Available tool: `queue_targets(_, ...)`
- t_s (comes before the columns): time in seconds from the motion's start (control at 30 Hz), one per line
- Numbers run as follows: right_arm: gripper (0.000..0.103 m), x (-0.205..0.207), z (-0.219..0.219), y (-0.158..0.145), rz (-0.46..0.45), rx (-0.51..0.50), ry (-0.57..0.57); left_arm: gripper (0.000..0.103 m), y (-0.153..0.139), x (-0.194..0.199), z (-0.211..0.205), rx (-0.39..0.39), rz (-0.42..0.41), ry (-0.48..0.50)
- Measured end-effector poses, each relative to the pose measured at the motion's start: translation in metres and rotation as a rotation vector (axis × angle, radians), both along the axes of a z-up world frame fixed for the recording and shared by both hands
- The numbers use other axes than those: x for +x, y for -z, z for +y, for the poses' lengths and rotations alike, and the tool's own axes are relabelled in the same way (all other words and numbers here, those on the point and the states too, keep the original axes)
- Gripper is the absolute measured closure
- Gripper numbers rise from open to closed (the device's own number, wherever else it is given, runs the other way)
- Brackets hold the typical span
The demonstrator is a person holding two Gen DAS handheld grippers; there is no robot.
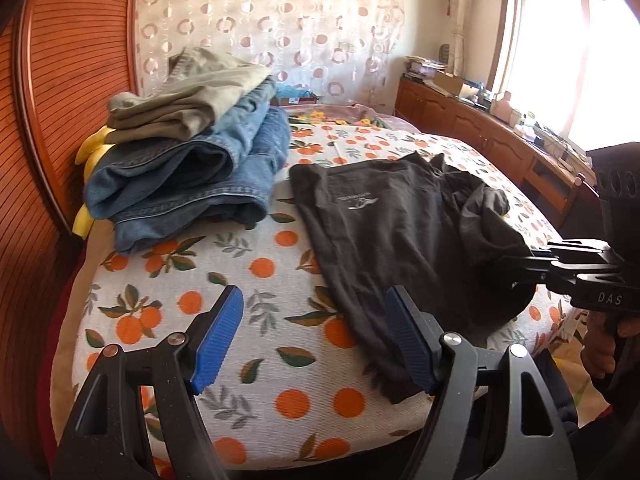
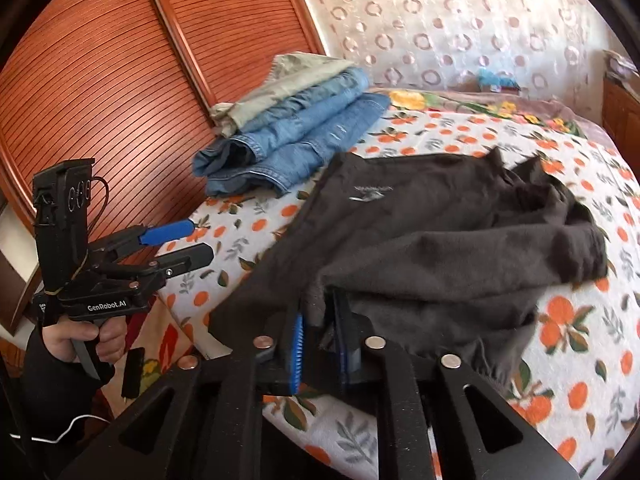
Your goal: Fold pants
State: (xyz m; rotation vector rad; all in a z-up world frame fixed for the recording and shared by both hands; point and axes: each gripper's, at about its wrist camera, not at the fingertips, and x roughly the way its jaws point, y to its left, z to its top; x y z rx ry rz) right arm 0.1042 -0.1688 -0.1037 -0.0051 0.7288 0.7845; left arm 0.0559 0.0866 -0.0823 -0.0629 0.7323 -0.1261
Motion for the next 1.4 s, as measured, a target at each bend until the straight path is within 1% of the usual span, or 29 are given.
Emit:
queue_targets(0.07,0.08,-0.005,-0.008,-0.001,-0.007,-0.003,0.014,0.028,-0.001,0.002,-0.007,0.002,-0.001,0.015)
queue_targets(0.1,0.074,-0.008,-0.014,-0.002,-0.014,-0.008,0.024,0.028,-0.001,0.003,-0.011,0.002,-0.002,0.025)
queue_targets(0.13,0.072,-0.012,-0.019,-0.004,-0.022,-0.014,0.035,0.028,-0.002,0.004,-0.015,0.001,-0.001,0.033)
queue_targets(0.3,0.065,-0.026,-0.046,-0.009,-0.061,-0.029,0.103,0.028,-0.008,0.012,-0.038,0.005,-0.008,0.086)
queue_targets(0.43,0.062,-0.037,-0.075,-0.016,-0.078,-0.016,0.139,0.028,-0.015,0.015,-0.057,0.007,-0.019,0.126)
queue_targets(0.57,0.06,-0.039,-0.1,-0.019,-0.087,0.0,0.203,0.028,-0.018,0.02,-0.073,0.013,-0.021,0.161)
queue_targets(0.63,0.058,-0.039,-0.106,-0.019,-0.113,-0.028,0.248,0.028,-0.015,0.022,-0.078,0.008,-0.015,0.177)
queue_targets(0.7,0.058,-0.032,-0.113,-0.014,-0.151,-0.084,0.301,0.028,-0.013,0.024,-0.082,-0.001,-0.008,0.192)
queue_targets(0.73,0.058,-0.025,-0.114,-0.01,-0.158,-0.105,0.321,0.028,-0.012,0.026,-0.084,-0.008,-0.007,0.198)
queue_targets(0.8,0.058,-0.007,-0.118,-0.002,-0.142,-0.124,0.356,0.03,-0.01,0.029,-0.087,-0.028,0.006,0.21)
queue_targets(0.83,0.058,-0.001,-0.12,0.001,-0.132,-0.124,0.367,0.036,-0.01,0.03,-0.088,-0.034,0.01,0.212)
queue_targets(0.87,0.058,0.008,-0.121,0.004,-0.122,-0.124,0.38,0.04,-0.009,0.031,-0.089,-0.043,0.016,0.214)
queue_targets(0.9,0.058,0.015,-0.121,0.007,-0.113,-0.13,0.393,0.042,-0.01,0.032,-0.09,-0.052,0.021,0.218)
queue_targets(0.97,0.058,0.026,-0.118,0.011,-0.106,-0.154,0.404,0.05,-0.009,0.033,-0.093,-0.062,0.025,0.232)
queue_targets(1.03,0.058,0.033,-0.116,0.011,-0.093,-0.157,0.402,0.054,-0.007,0.035,-0.098,-0.05,0.037,0.242)
queue_targets(1.1,0.058,0.033,-0.114,0.008,-0.098,-0.155,0.396,0.061,-0.001,0.038,-0.103,-0.038,0.06,0.254)
queue_targets(1.13,0.058,0.033,-0.113,0.008,-0.096,-0.152,0.393,0.067,0.002,0.039,-0.105,-0.035,0.071,0.256)
queue_targets(1.17,0.058,0.033,-0.112,0.01,-0.088,-0.144,0.393,0.075,0.005,0.04,-0.106,-0.035,0.082,0.26)
queue_targets(1.27,0.058,0.032,-0.111,0.011,-0.086,-0.144,0.401,0.087,0.005,0.038,-0.111,-0.023,0.087,0.278)
queue_targets(1.4,0.058,0.033,-0.112,0.012,-0.093,-0.14,0.401,0.09,-0.018,0.023,-0.11,-0.032,0.037,0.305)
